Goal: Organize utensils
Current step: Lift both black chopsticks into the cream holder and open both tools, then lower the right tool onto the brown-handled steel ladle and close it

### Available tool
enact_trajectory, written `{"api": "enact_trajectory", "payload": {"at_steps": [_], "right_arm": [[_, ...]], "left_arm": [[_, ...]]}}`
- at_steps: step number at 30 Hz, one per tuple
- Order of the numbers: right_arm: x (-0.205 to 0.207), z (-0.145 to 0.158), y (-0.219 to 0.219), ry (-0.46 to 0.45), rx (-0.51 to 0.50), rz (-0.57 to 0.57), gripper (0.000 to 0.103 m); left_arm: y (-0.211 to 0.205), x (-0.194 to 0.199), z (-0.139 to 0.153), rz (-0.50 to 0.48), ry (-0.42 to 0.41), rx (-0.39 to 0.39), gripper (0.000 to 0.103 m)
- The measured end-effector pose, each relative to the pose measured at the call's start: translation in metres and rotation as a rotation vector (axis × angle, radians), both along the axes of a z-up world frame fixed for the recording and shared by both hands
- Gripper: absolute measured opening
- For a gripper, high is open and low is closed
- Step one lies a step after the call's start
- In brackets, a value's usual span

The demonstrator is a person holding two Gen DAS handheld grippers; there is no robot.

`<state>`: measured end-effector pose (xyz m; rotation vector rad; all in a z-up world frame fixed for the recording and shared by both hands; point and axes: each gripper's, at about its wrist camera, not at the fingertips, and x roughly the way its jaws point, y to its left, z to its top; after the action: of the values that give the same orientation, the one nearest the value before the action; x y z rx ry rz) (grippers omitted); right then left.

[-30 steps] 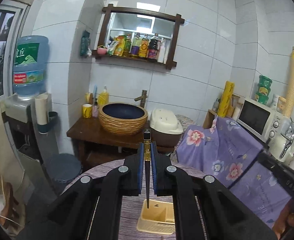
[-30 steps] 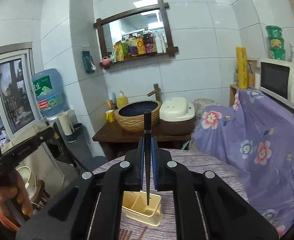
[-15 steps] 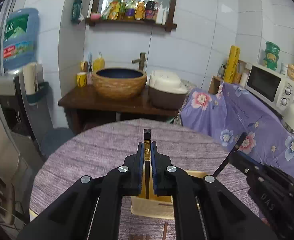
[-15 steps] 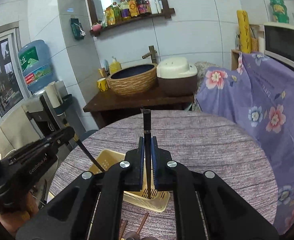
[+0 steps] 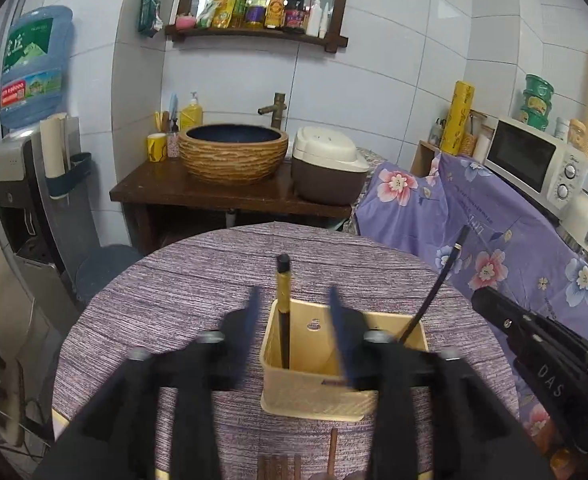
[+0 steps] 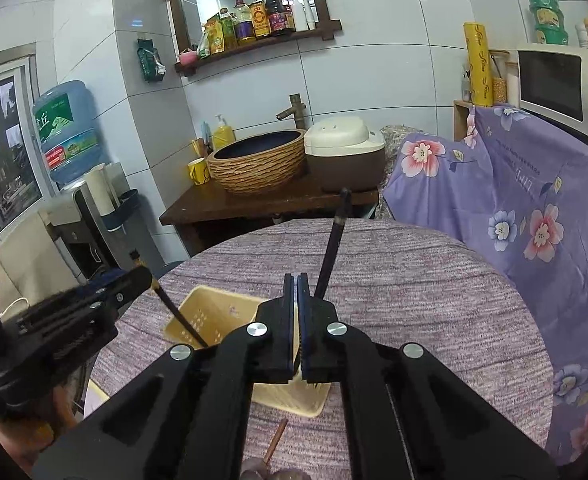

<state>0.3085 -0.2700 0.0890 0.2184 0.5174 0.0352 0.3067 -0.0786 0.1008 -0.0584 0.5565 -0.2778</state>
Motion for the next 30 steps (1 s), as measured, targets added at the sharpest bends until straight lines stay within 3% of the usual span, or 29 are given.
{"api": "enact_trajectory", "payload": {"at_steps": [1, 3, 4, 5, 7, 11, 13, 18, 23, 30], "right_arm": [[-0.006, -0.003, 0.001, 0.005, -0.004, -0.003, 0.003], [-0.02, -0.013, 0.002, 0.022, -0.01, 0.002, 0.007], [-0.027, -0.02, 0.003, 0.038, -0.013, 0.003, 0.019], [-0.033, -0.027, 0.003, 0.053, -0.013, 0.005, 0.04], [-0.05, -0.044, 0.005, 0.06, -0.007, 0.004, 0.051], [-0.075, -0.081, 0.022, 0.113, -0.072, 0.027, 0.051], [-0.085, -0.106, 0.029, 0.179, -0.091, 0.023, 0.051], [-0.105, -0.163, 0.032, 0.339, -0.001, 0.001, 0.049], [-0.118, -0.187, 0.047, 0.389, 0.028, 0.031, 0.041], [-0.108, -0.19, 0.058, 0.428, 0.087, 0.051, 0.033]], "left_arm": [[0.004, -0.01, 0.0, 0.009, -0.027, 0.003, 0.068], [0.013, -0.029, -0.004, 0.024, -0.054, 0.022, 0.07], [0.019, -0.038, -0.009, 0.02, -0.048, 0.037, 0.071], [0.024, -0.046, -0.014, 0.016, -0.039, 0.044, 0.072], [0.035, -0.058, -0.025, 0.031, -0.026, 0.053, 0.075], [0.056, -0.087, -0.062, 0.094, 0.003, 0.109, 0.075], [0.063, -0.097, -0.087, 0.106, 0.057, 0.123, 0.075], [0.072, -0.111, -0.141, 0.105, 0.217, 0.126, 0.064], [0.075, -0.119, -0.156, 0.097, 0.254, 0.114, 0.063], [0.072, -0.127, -0.16, 0.094, 0.25, 0.109, 0.063]]}}
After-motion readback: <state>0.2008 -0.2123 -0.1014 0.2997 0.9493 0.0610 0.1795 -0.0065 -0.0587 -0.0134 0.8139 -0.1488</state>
